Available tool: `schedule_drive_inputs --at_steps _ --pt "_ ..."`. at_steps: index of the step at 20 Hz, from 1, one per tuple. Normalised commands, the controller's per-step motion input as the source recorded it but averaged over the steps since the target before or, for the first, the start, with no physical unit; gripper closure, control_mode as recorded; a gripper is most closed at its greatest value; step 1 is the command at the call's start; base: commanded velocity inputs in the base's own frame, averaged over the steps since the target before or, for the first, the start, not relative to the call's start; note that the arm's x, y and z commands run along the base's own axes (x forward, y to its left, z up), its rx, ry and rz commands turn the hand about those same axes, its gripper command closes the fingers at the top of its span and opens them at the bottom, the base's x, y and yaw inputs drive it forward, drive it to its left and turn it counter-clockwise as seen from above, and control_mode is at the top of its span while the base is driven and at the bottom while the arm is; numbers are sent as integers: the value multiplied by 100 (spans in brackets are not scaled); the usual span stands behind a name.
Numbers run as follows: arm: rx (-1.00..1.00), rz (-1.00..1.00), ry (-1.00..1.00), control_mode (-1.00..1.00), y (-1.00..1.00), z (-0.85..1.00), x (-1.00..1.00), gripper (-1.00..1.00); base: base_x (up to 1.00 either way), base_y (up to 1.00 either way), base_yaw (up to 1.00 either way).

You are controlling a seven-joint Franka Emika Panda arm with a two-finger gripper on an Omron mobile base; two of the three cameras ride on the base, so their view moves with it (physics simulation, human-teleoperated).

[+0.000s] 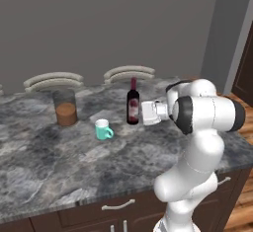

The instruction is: Open the cabinet directly in front. Then move the wine and the mug to the dining counter with the jar on it.

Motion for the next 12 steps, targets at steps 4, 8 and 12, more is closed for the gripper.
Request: schedule_drive_inputs --at_steps 4,8,12 --pt "0 5 0 -100 2 -21 0 100 0 0 0" --pt "0 2 0 -100 1 -6 0 100 0 0 0" --pt "0 1 0 -100 11 -25 11 100 0 0 0"
